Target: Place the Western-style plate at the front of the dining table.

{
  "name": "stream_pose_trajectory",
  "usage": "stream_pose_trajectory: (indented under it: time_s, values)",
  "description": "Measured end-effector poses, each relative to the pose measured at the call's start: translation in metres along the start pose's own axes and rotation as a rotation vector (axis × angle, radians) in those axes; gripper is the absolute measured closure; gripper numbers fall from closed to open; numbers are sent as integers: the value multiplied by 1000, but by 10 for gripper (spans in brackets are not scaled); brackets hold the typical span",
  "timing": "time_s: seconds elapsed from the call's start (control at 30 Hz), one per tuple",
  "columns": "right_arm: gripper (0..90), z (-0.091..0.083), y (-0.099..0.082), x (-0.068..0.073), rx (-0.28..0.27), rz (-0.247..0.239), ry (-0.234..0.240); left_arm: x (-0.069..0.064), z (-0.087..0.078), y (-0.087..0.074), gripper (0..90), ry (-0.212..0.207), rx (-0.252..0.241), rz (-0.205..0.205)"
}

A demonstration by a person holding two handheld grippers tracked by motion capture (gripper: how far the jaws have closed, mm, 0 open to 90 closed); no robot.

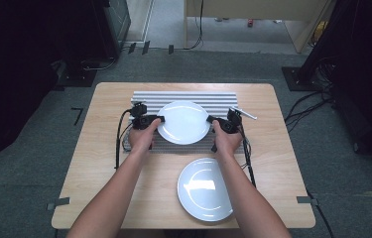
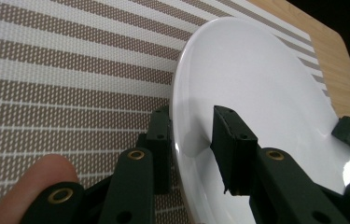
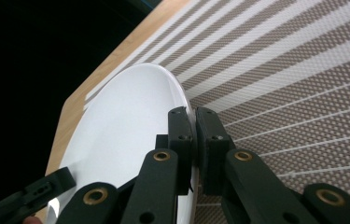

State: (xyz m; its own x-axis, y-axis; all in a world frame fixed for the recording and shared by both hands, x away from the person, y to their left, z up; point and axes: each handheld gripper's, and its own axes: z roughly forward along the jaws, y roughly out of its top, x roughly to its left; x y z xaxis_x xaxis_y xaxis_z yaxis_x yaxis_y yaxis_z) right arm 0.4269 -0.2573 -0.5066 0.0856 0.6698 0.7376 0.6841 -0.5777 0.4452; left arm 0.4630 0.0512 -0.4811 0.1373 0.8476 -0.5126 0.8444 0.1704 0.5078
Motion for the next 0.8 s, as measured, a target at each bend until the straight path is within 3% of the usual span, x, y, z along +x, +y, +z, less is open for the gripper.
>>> stream_pose_trajectory:
  time_s: [0.13, 0.4, 0.8]
  values:
    - [855, 5, 0, -6, -11, 11, -26, -1, 11, 4, 690, 19, 19, -2]
    - [856, 9, 3, -12, -33, 32, -31, -7, 25, 13, 675, 48, 32, 18]
    - [846, 19, -3, -15, -42, -22, -55, -1, 33, 13, 670, 77, 36, 9]
